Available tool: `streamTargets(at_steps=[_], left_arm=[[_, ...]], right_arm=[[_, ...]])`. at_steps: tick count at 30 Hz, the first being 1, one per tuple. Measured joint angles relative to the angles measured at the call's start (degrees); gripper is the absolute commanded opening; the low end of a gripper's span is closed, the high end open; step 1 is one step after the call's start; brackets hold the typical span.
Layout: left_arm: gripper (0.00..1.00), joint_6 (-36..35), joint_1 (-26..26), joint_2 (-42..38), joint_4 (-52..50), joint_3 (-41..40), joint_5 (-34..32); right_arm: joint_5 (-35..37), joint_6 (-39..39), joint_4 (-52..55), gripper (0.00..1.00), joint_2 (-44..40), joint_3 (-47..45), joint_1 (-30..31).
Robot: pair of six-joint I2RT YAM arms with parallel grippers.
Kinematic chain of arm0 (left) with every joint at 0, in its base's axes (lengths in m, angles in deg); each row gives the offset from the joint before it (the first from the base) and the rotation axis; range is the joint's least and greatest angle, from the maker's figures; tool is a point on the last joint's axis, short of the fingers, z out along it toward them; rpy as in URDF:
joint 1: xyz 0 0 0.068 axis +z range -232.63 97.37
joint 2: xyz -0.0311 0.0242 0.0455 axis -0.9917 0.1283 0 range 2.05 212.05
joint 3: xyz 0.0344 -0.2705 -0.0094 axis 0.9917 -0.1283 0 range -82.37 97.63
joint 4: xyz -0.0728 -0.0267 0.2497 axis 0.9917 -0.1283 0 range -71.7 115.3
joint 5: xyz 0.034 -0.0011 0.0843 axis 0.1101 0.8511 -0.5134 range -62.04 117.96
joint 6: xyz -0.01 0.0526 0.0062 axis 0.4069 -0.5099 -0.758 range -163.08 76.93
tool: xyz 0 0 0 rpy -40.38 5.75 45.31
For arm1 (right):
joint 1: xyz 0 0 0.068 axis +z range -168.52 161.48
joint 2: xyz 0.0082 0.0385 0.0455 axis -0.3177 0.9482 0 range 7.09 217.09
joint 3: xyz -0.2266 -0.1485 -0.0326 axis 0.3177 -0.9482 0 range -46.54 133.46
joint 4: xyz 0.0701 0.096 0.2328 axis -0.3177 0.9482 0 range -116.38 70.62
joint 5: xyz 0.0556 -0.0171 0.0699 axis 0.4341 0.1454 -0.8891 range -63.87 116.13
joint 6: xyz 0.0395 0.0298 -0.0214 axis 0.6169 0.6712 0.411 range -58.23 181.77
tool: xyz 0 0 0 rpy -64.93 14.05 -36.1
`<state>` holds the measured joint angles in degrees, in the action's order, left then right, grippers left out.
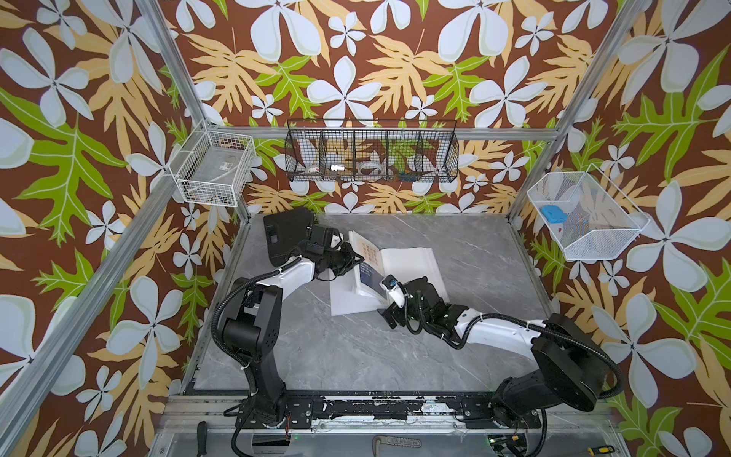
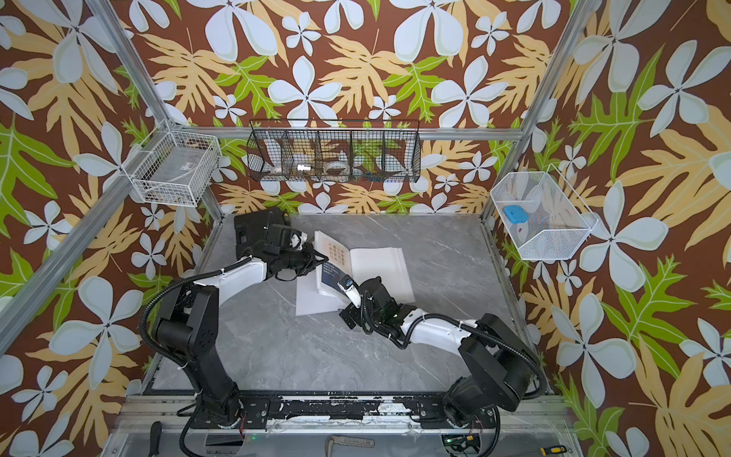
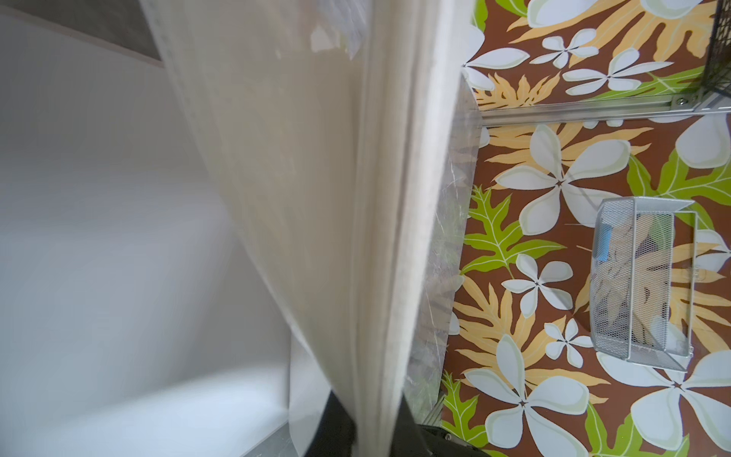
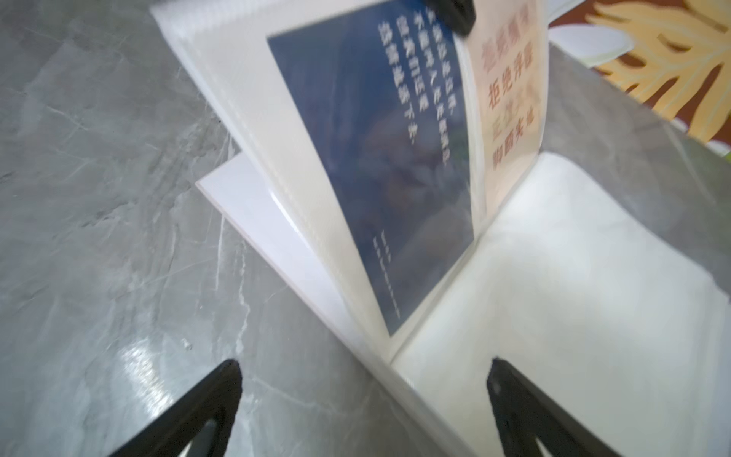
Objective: Place the photos into the photo albums
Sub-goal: Close the photo album at the center of the board.
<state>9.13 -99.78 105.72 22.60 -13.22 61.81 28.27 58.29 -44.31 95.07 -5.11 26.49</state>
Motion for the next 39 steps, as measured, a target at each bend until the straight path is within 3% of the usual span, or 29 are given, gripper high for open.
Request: streamTargets(at_steps=[8,16,22,28,31,34,35,37,39], left_arm=[[0.00,1.9,-0.5,0.5,-1.0,0.3,0.0],[0.00,3.0,-1.5,1.0,-3.3,2.9,-0.4],[0.00,3.6,-1.8,0.7,-5.0,3.1,-0.4],[0.01,4.5,-1.9,0.9,-6.1,4.8,-0.5],[0.21,4.5,-1.9,1.1,-6.5,4.9,-0.4],[0.61,3.5,-1.9,1.0,-7.8,5.3,-0.2],[0.71,3.1,-1.9,0.8,-8.4,5.6,-0.4],[0.85,2.1,-1.7,-0.8,-10.1,6.3,-1.3],[0.91,1.4,-0.9,-3.3,-10.7,6.1,-2.3]], right_arm=[[10.3,-3.0,-9.4,0.99,9.0,3.7,5.6],[19.8,-4.5,-11.4,0.99,11.6,3.3,5.9],[31.1,-6.5,-15.1,0.76,13.1,2.6,8.6],[35.8,-5.9,-18.5,0.47,10.3,0.6,8.7],[36.6,-5.1,-18.7,0.35,9.6,0.6,8.7],[37.1,-3.7,-18.0,0.27,9.1,1.1,8.6],[37.3,-3.1,-17.6,0.25,9.0,1.5,8.6],[37.4,-2.1,-16.7,0.20,9.0,2.4,8.6],[37.4,-1.1,-15.9,0.14,9.0,3.3,8.6]])
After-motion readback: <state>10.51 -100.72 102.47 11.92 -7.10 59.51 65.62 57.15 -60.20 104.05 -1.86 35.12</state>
